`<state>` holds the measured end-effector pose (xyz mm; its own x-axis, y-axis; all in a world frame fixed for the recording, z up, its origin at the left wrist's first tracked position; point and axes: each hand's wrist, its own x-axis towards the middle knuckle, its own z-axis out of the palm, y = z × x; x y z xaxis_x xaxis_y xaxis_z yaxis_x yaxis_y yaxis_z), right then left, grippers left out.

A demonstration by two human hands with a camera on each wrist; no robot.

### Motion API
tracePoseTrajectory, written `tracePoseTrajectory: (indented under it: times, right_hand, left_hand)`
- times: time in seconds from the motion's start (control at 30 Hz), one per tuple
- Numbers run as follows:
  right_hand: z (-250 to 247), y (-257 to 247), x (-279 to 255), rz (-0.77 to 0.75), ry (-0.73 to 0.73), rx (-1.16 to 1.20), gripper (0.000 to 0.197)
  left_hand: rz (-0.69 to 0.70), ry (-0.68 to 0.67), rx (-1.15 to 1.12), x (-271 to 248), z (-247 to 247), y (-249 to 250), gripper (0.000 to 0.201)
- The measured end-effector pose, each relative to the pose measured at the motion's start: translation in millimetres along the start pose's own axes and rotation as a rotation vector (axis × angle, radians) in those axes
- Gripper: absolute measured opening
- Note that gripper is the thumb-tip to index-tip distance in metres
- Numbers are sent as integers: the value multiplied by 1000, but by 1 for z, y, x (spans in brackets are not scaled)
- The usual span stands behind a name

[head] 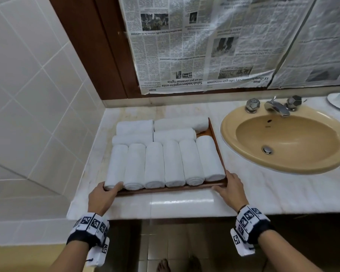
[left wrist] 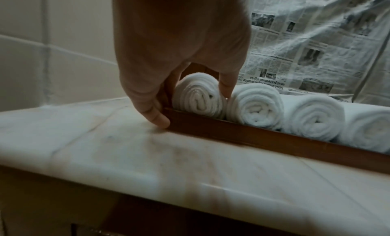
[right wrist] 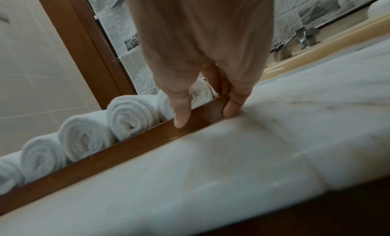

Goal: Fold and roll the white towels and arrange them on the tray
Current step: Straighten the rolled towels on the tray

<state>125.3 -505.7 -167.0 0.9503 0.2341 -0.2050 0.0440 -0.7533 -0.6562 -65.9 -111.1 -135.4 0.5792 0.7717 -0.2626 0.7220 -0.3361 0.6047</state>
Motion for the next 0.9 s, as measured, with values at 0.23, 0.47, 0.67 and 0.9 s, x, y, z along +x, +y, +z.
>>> tracePoseTrajectory:
  times: [0.23, 0.47, 0.67, 0.9]
  right_hand:
    - [-31, -12, 45, -63, -85, -44, 70]
    - [-43, -22, 91, -87, -135, -21, 65]
    - [-41, -29, 134, -84, -158, 52, 73]
    - [-32, -41, 157, -91, -63, 82, 52]
  left_hand:
    - [-29, -21, 107, -32, -3, 11, 59]
    - [-70, -43, 127, -63, 12, 16, 60]
    - [-85, -40, 94, -82, 27, 22, 49]
    - [-117, -59, 137, -84, 46, 26, 39]
